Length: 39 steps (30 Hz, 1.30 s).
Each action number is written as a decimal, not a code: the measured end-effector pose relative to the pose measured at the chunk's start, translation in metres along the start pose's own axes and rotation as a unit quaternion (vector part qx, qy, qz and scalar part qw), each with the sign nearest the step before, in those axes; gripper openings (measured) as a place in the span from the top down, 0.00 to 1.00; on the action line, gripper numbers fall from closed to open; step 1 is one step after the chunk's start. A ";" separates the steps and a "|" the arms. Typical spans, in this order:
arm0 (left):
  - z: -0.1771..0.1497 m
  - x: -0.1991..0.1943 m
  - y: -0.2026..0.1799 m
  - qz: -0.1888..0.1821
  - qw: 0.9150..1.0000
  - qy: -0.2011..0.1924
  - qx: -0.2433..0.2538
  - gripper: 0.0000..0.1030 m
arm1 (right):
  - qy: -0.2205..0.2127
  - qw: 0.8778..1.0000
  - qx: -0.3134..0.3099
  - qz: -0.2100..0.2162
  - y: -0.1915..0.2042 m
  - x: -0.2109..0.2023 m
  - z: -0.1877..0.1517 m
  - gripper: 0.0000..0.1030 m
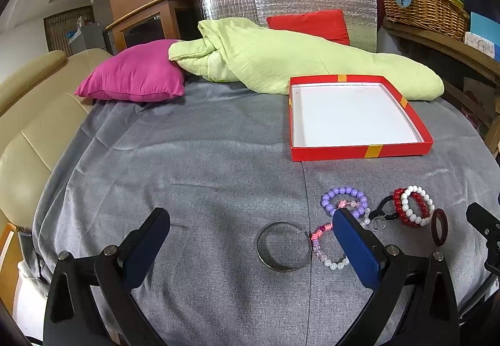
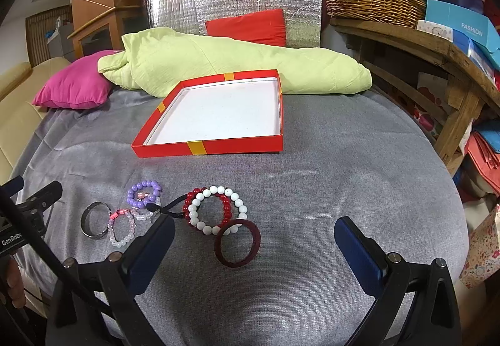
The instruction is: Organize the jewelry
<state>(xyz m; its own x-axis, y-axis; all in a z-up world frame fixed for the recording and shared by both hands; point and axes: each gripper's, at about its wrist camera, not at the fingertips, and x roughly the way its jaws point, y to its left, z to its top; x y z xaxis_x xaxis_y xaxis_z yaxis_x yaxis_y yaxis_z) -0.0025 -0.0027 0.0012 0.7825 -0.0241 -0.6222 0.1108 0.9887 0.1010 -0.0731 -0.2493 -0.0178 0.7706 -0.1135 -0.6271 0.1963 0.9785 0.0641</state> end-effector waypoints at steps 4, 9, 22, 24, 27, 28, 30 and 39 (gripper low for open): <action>0.000 -0.001 -0.001 -0.002 1.000 -0.007 -0.001 0.00 | 0.000 1.000 0.000 -0.001 0.000 0.000 0.000 0.00; 0.000 -0.001 -0.002 0.000 1.000 -0.005 0.002 0.00 | 0.000 1.000 0.002 -0.002 -0.001 0.000 0.000 0.00; -0.002 0.002 -0.002 -0.002 1.000 0.010 0.007 0.00 | 0.000 1.000 0.006 -0.006 -0.008 0.002 0.001 0.00; -0.002 0.005 -0.002 -0.006 1.000 0.014 0.005 0.00 | 0.000 1.000 0.007 -0.008 -0.013 0.002 0.000 0.00; -0.003 0.013 0.002 -0.022 0.999 0.028 -0.002 0.00 | 0.003 1.000 0.013 -0.003 -0.021 0.004 0.000 0.04; -0.002 0.017 0.004 -0.026 0.999 0.035 -0.005 0.00 | 0.006 1.000 0.014 0.001 -0.023 0.004 -0.001 0.07; -0.003 0.022 0.008 -0.030 0.999 0.035 -0.012 0.00 | 0.019 1.000 0.012 0.004 -0.028 0.009 -0.003 0.14; -0.007 0.042 0.017 -0.054 0.994 0.096 -0.027 0.00 | 0.095 0.995 0.001 0.030 -0.037 0.034 -0.019 0.51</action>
<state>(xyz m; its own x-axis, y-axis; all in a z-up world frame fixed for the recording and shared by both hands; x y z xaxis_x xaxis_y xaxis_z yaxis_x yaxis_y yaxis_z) 0.0278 0.0141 -0.0288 0.6364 -0.1063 -0.7640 0.1501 0.9886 -0.0125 -0.0655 -0.2857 -0.0568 0.6530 -0.0210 -0.7570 0.1558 0.9819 0.1072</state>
